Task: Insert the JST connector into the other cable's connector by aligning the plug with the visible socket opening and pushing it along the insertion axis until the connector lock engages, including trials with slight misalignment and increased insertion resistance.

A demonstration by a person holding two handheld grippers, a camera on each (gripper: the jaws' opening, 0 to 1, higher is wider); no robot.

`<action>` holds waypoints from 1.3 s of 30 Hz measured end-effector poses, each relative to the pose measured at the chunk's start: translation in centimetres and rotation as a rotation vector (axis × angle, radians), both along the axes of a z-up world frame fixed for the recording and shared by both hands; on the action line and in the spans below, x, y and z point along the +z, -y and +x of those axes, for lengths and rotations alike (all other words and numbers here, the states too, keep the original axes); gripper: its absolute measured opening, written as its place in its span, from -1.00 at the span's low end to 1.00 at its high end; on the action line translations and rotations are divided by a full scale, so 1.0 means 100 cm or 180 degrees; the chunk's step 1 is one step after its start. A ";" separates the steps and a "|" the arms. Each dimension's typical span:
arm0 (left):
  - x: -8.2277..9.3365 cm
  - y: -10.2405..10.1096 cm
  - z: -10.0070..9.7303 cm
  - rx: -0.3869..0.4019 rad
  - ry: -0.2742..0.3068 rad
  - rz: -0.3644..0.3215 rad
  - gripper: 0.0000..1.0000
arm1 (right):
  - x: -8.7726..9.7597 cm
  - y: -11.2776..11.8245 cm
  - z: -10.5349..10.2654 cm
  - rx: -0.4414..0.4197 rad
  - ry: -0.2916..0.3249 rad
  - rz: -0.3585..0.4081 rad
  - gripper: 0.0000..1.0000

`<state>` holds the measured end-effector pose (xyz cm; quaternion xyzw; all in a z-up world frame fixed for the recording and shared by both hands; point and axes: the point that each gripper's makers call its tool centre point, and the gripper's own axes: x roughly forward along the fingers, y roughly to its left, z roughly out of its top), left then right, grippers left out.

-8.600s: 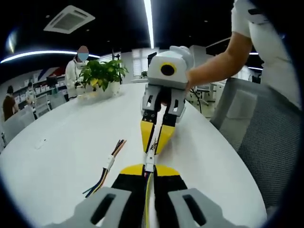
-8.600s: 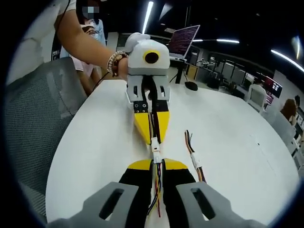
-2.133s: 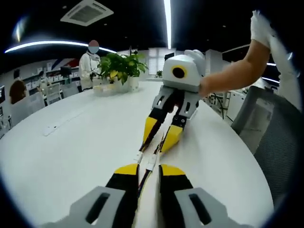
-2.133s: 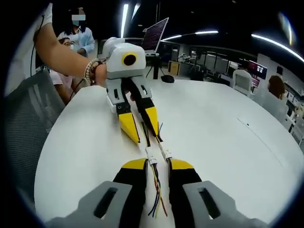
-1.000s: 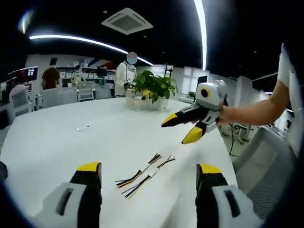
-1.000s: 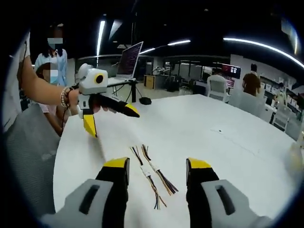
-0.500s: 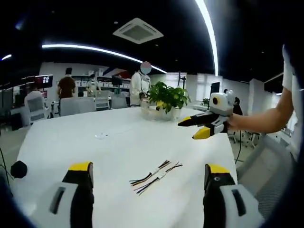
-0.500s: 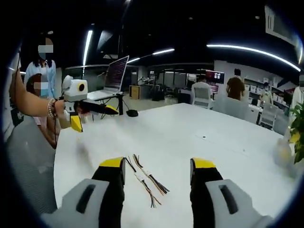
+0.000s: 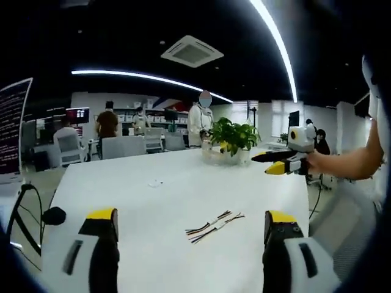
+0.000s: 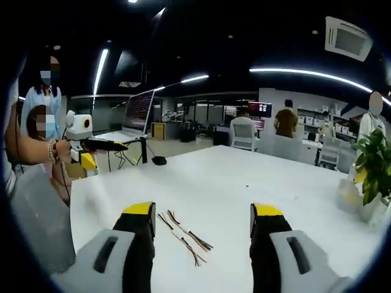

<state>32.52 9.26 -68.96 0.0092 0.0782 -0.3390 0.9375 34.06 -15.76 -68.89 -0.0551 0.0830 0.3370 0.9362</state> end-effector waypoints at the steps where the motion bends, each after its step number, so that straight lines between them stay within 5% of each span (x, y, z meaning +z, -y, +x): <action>1: 0.001 -0.004 -0.001 0.0047 -0.0012 -0.0013 0.97 | 0.002 0.001 -0.002 -0.0033 0.0008 0.0016 0.23; 4: 0.001 -0.013 -0.008 0.0157 -0.0199 -0.0076 0.90 | 0.010 0.005 -0.011 -0.0086 0.0069 0.0050 0.27; 7: 0.014 -0.021 -0.014 0.0261 0.0004 -0.0134 0.92 | 0.015 0.008 -0.016 -0.0129 0.0090 0.0078 0.30; 16: 0.029 -0.034 -0.034 0.0499 0.0134 -0.0090 0.98 | 0.028 0.026 -0.033 -0.0319 0.0174 0.0131 0.40; 24: 0.021 -0.052 -0.056 0.0762 0.0175 -0.0020 0.98 | 0.020 0.036 -0.053 -0.0431 0.0142 0.0102 0.50; 39: 0.002 -0.068 -0.085 0.0980 -0.0023 0.0008 0.98 | -0.012 0.034 -0.085 -0.0358 -0.0096 0.0065 0.53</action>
